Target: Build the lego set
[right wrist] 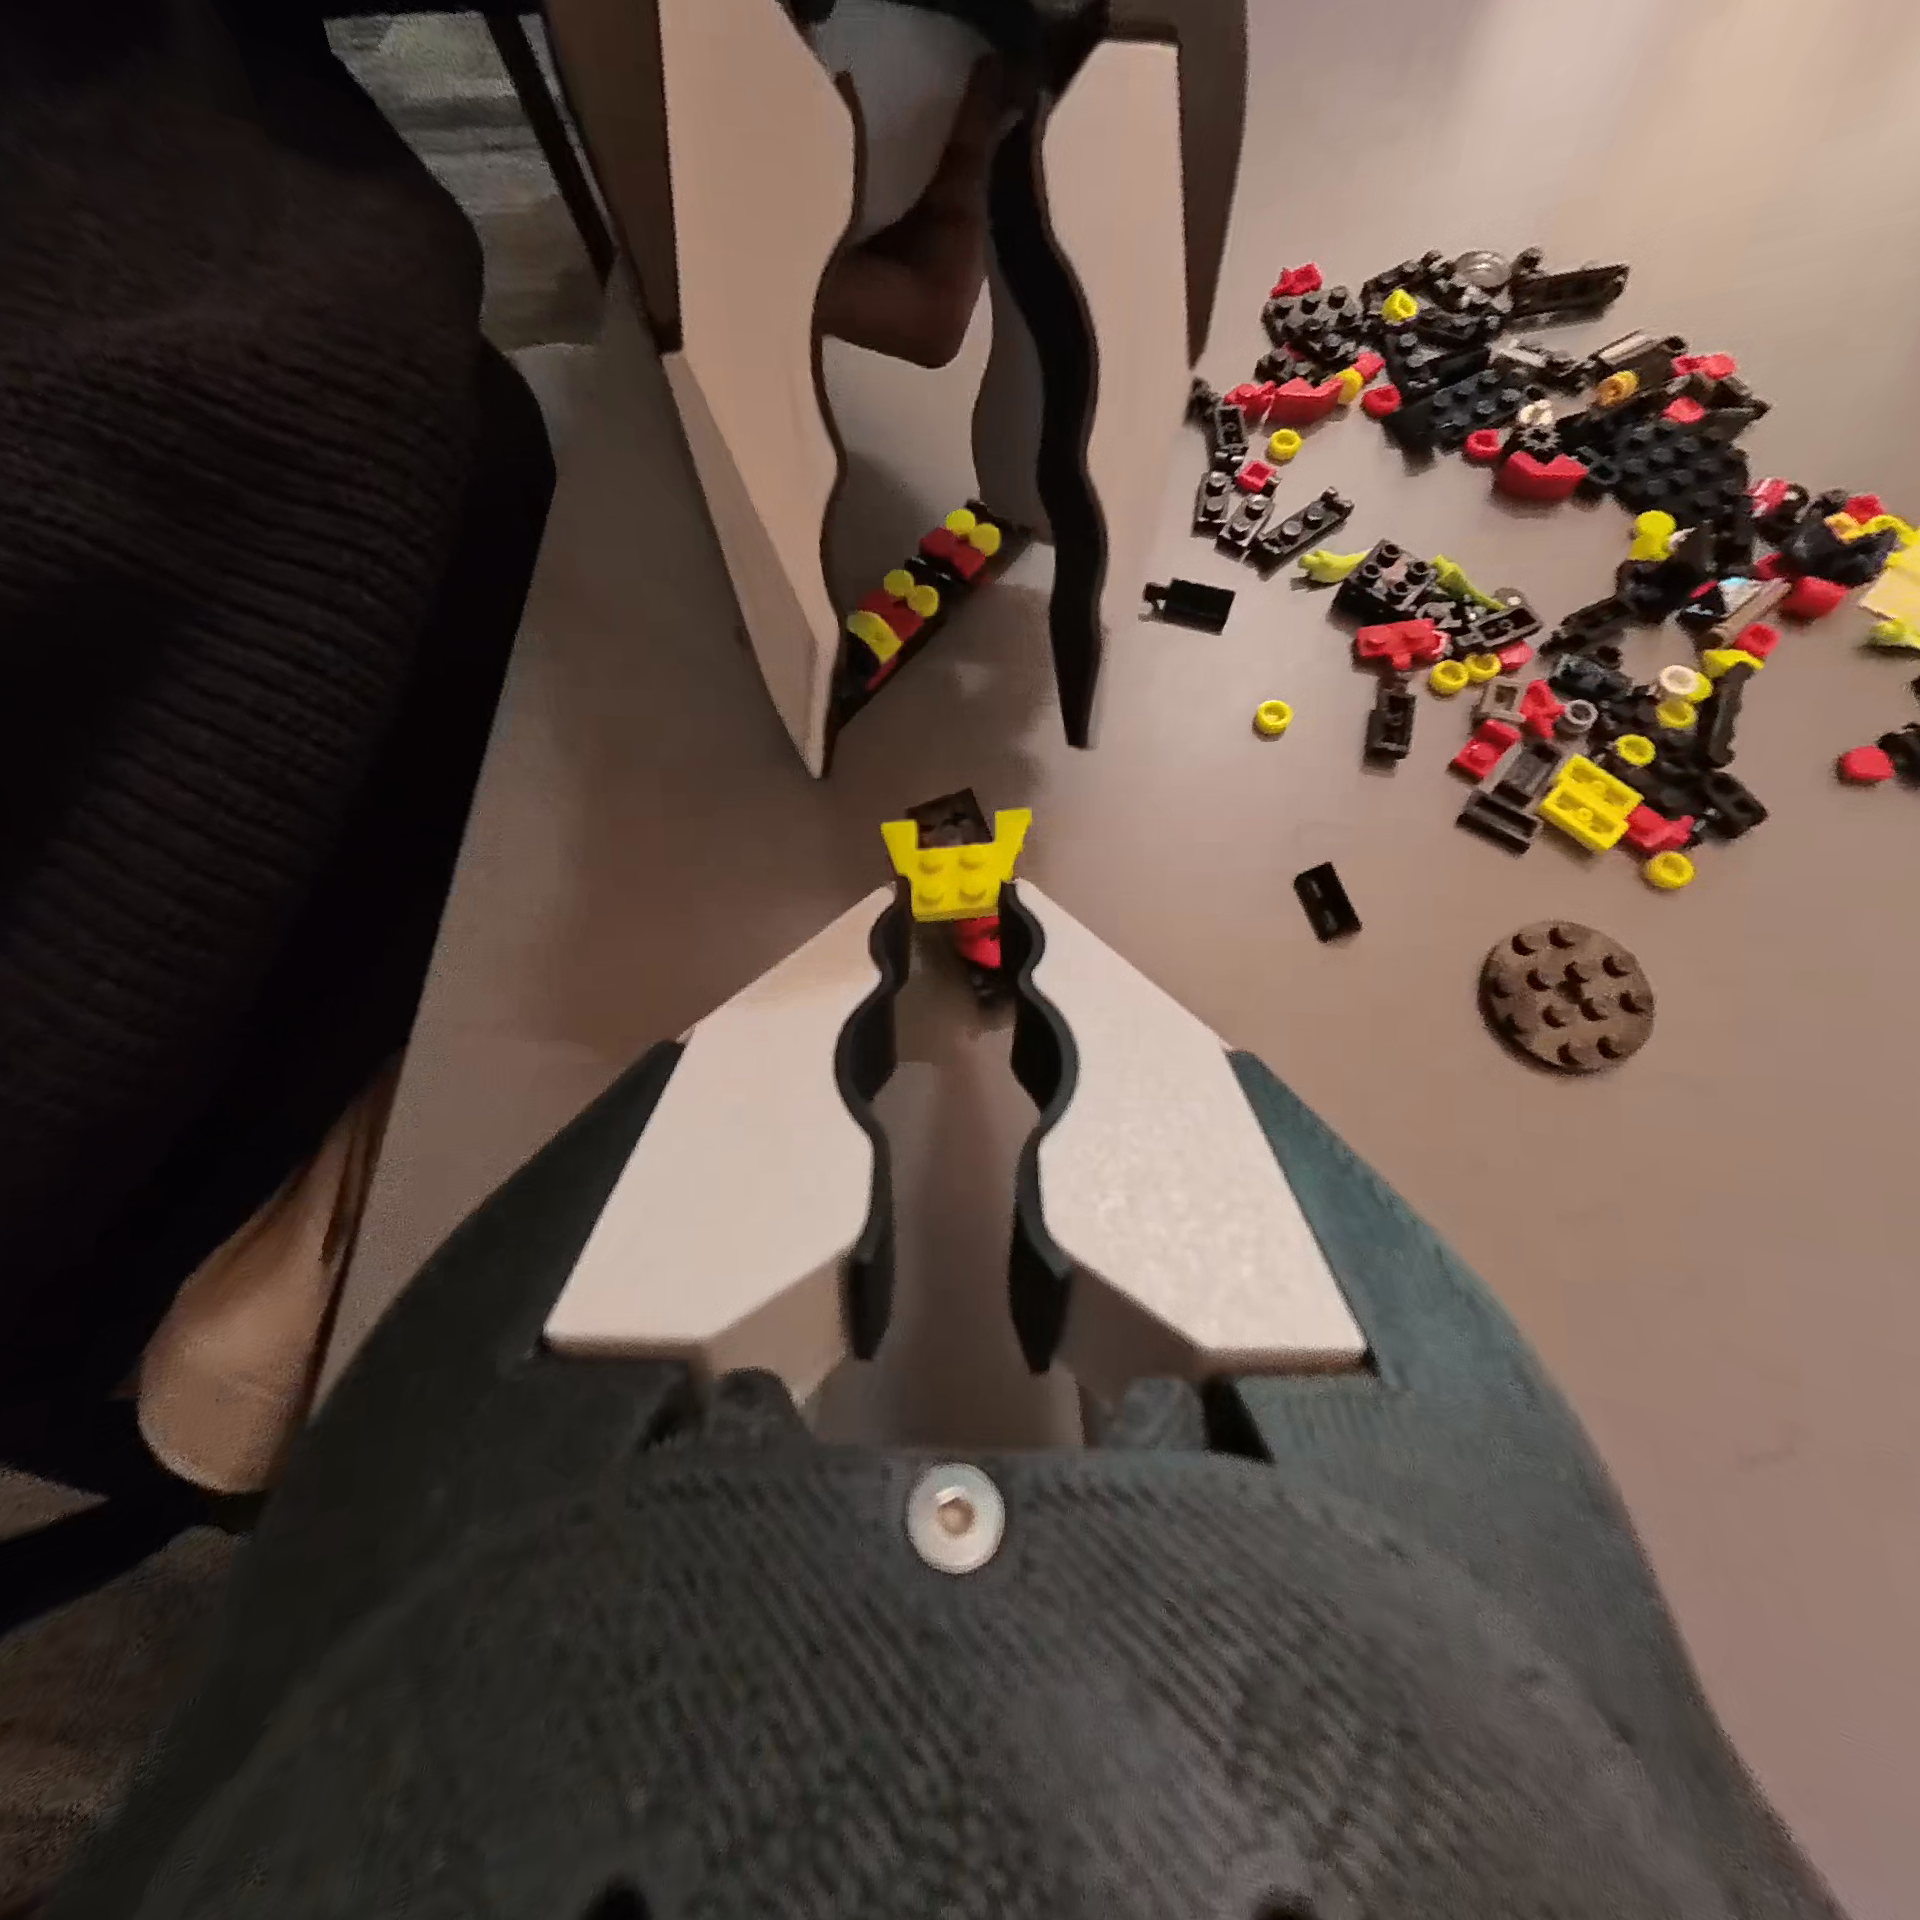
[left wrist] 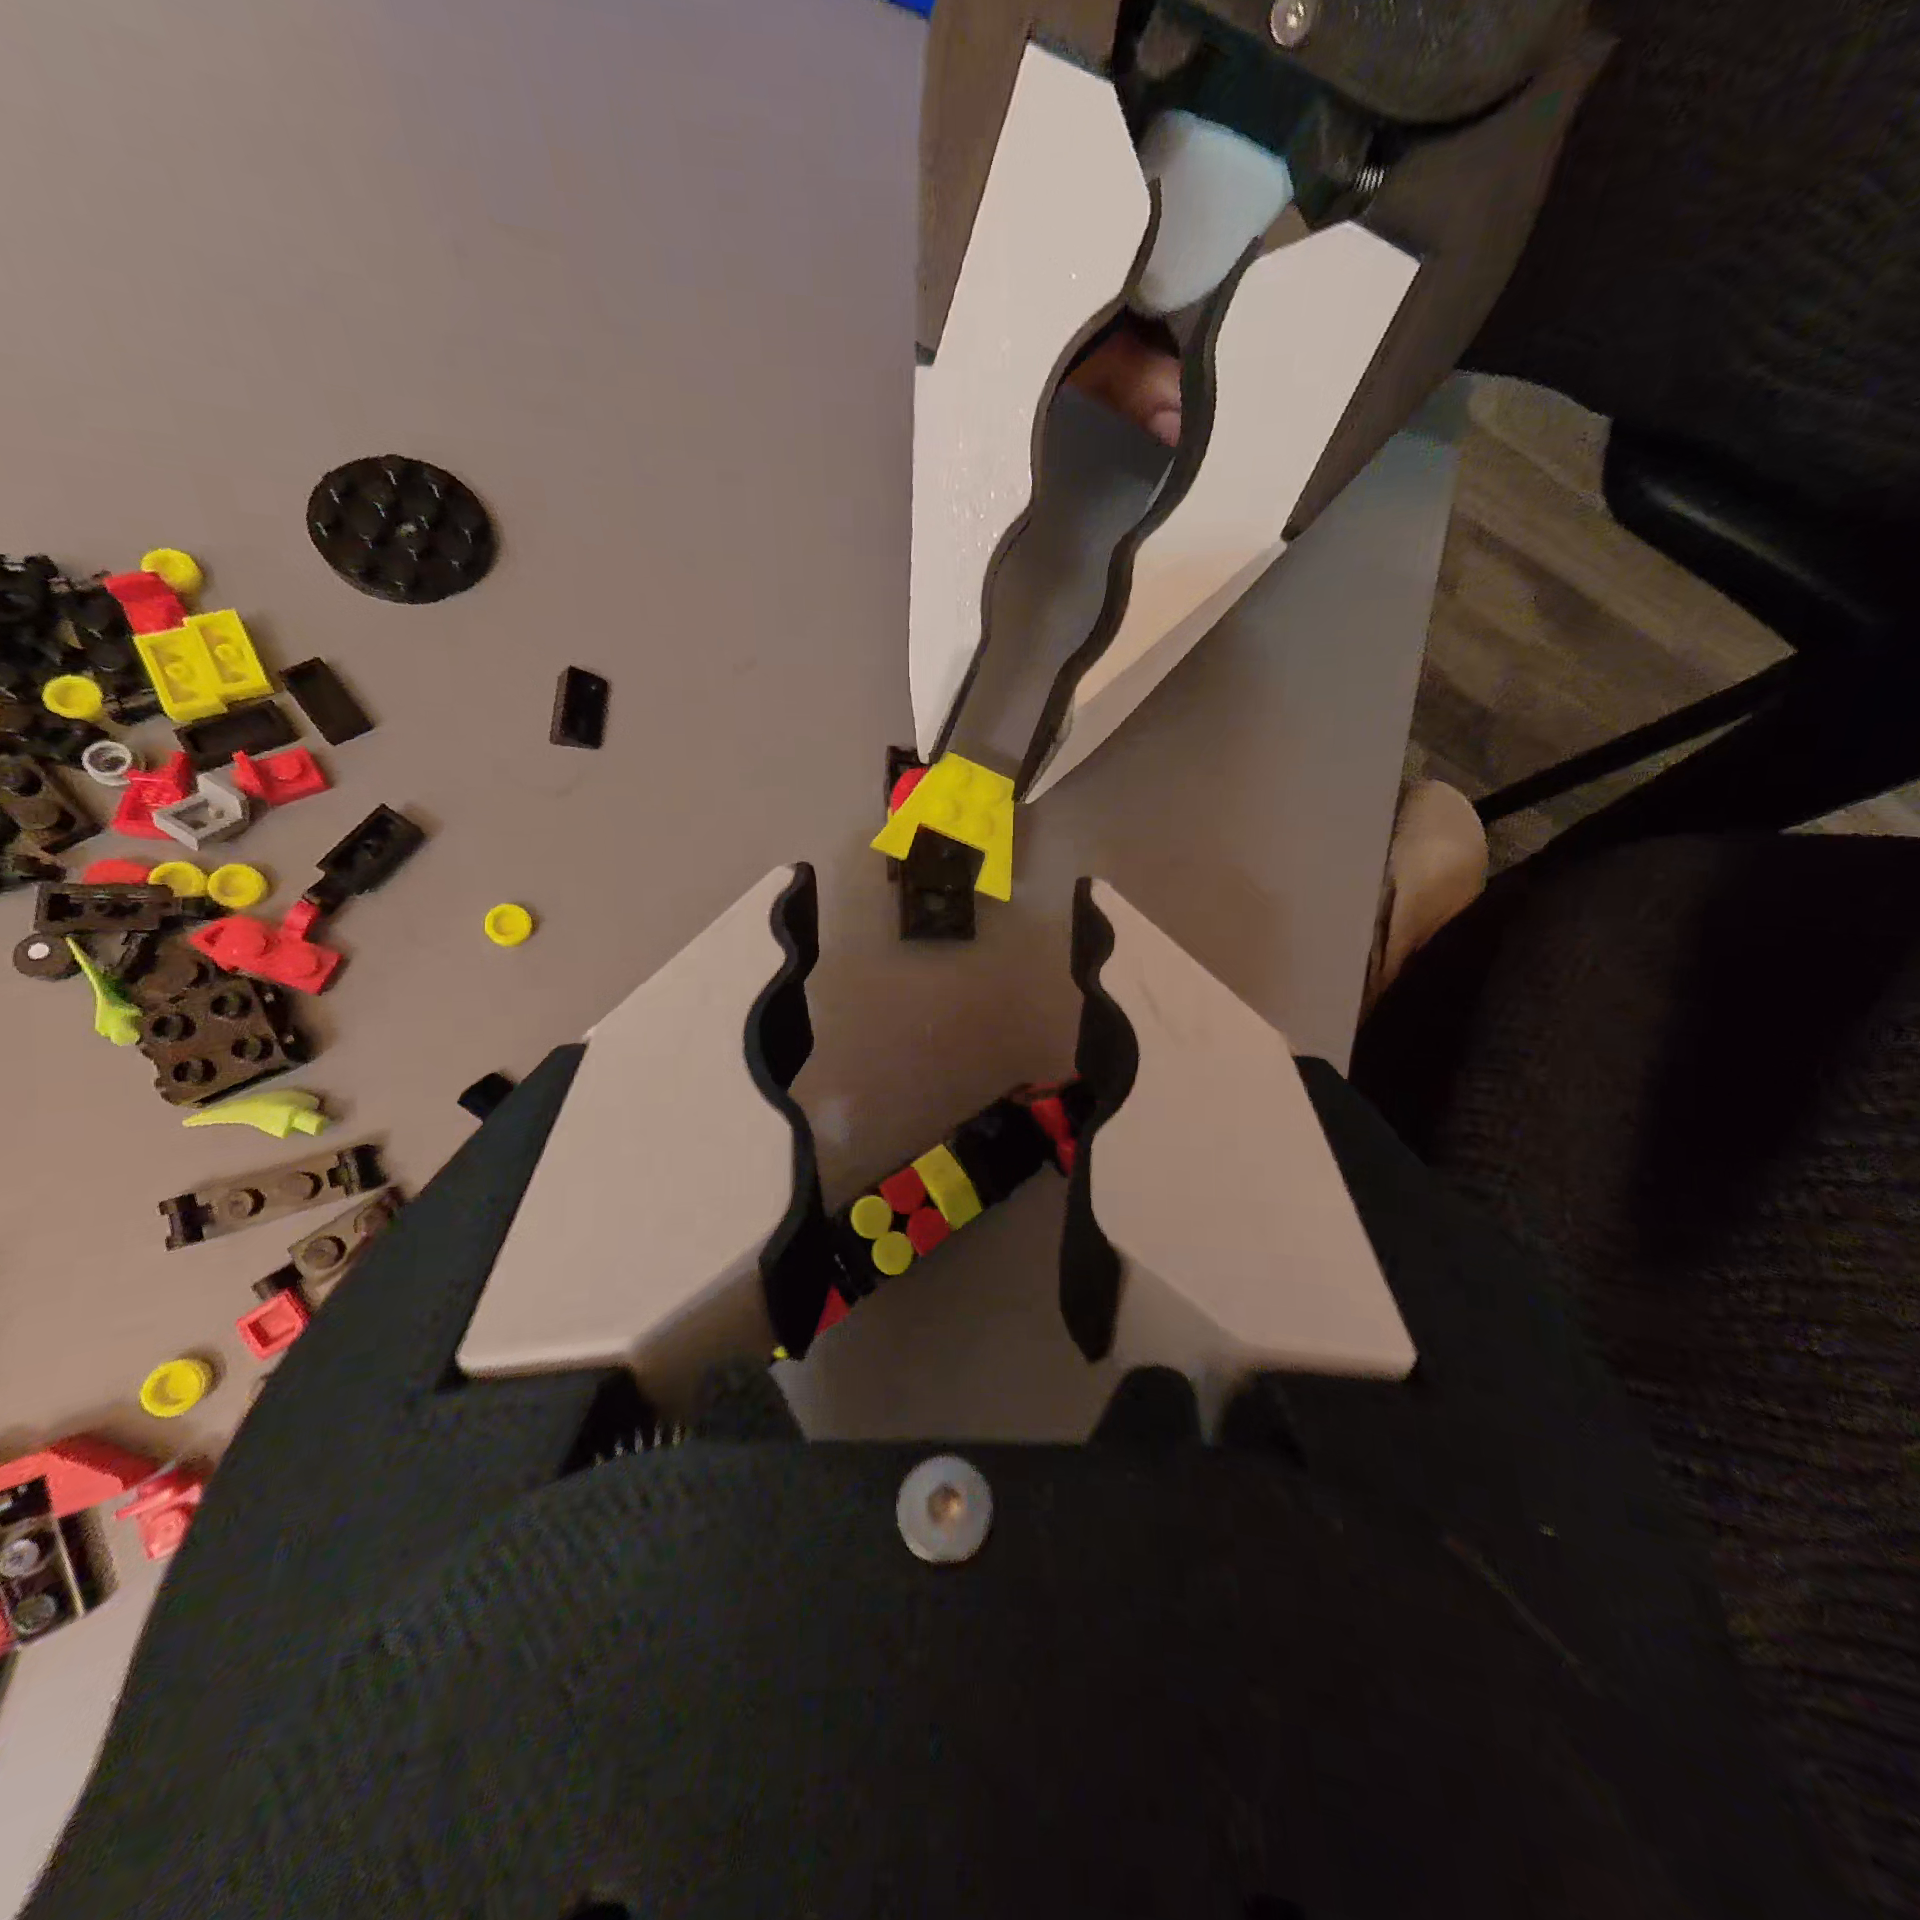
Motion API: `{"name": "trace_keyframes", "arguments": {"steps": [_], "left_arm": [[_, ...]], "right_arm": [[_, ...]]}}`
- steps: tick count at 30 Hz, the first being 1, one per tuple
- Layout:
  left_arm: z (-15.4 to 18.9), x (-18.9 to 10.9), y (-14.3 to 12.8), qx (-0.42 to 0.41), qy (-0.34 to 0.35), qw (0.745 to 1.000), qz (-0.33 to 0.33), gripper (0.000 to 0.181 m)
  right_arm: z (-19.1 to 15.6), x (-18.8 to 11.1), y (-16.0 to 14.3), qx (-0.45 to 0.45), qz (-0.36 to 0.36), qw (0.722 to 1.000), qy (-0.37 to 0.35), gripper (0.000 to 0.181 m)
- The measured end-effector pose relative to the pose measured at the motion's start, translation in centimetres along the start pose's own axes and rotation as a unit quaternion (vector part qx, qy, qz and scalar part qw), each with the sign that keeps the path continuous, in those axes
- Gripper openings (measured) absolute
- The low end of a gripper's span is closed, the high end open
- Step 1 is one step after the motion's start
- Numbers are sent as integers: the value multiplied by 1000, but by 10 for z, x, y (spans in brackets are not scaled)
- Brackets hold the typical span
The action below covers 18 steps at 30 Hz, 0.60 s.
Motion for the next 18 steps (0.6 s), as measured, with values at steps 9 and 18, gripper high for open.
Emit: {"name": "trace_keyframes", "arguments": {"steps": [9, 18], "left_arm": [[-5, 9, -2, 0, 3, 999, -51, 41], [-13, 8, 3, -11, 9, 999, -44, 37]], "right_arm": [[10, 4, -5, -4, 3, 998, 65, 16], [12, 8, -7, -4, 5, 997, 78, 15]]}}
Point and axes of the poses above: each gripper's, where its closed fingertips meet, x out along the fingers, y out of its top, z = x × y across the jaws, the point moved 7 cm from there along -x, back along the fingers, and after that the axes turned 10 degrees about -y, right-handed, at the moved point
